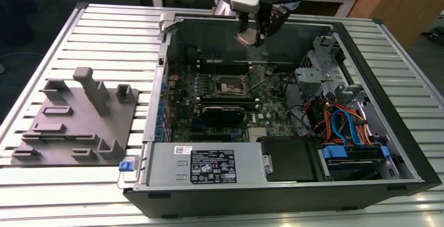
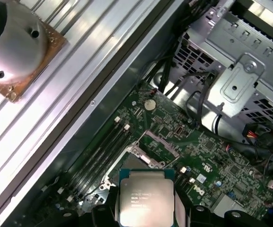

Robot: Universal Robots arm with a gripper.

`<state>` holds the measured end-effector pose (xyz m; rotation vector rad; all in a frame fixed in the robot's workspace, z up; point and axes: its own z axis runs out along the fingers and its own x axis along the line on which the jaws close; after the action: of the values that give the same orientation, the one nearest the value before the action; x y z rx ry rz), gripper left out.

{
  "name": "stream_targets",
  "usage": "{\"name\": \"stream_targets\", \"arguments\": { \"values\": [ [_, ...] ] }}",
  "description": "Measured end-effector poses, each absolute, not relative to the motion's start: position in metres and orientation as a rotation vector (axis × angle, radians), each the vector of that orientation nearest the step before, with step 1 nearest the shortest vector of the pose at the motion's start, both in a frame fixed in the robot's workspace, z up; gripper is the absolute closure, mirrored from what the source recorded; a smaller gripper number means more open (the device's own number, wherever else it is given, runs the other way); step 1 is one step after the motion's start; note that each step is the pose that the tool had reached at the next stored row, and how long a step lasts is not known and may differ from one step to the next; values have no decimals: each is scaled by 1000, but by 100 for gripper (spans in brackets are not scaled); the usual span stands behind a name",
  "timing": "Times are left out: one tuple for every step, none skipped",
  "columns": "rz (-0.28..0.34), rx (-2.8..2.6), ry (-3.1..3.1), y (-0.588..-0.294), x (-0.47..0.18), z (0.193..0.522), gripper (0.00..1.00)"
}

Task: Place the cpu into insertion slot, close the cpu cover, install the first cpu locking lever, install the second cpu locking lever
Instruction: 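Place the cpu into insertion slot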

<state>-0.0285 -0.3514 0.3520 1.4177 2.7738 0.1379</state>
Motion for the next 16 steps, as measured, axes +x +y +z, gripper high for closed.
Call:
{"name": "stream_targets", "arguments": {
  "values": [
    [138, 1437, 2763, -351, -29, 352, 46],
    [137, 1456, 2753, -351, -29, 352, 46],
    [137, 1473, 2743, -351, -29, 351, 46],
    [137, 1485, 2736, -351, -29, 351, 46],
    [137, 1491, 2732, -351, -29, 351, 46],
    [136, 1494, 2730, -351, -29, 351, 46],
    [137, 1495, 2730, -351, -29, 351, 46],
    [137, 1495, 2730, -351, -29, 351, 46],
    [137, 1495, 2730, -351, -29, 351, 46],
    [137, 1495, 2730, -351, -29, 351, 46],
    [137, 1495, 2730, -351, -29, 351, 46],
    [137, 1495, 2730, -351, -29, 351, 46],
    [137, 1495, 2730, -351, -29, 351, 46],
    [137, 1495, 2730, -351, -29, 351, 46],
    [137, 1495, 2730, -351, -29, 351, 46],
    [137, 1495, 2730, -351, -29, 351, 46]
  ]
}}
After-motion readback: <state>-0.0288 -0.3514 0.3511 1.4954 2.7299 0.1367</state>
